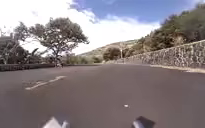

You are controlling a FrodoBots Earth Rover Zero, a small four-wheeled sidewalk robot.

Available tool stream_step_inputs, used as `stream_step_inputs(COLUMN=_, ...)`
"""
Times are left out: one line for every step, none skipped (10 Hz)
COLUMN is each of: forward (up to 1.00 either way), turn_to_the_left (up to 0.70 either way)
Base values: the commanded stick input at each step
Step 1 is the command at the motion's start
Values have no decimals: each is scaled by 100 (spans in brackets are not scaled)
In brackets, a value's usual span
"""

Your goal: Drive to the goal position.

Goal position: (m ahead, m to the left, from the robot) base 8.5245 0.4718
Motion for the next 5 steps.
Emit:
stream_step_inputs(forward=85, turn_to_the_left=0)
stream_step_inputs(forward=85, turn_to_the_left=0)
stream_step_inputs(forward=85, turn_to_the_left=0)
stream_step_inputs(forward=85, turn_to_the_left=0)
stream_step_inputs(forward=85, turn_to_the_left=0)
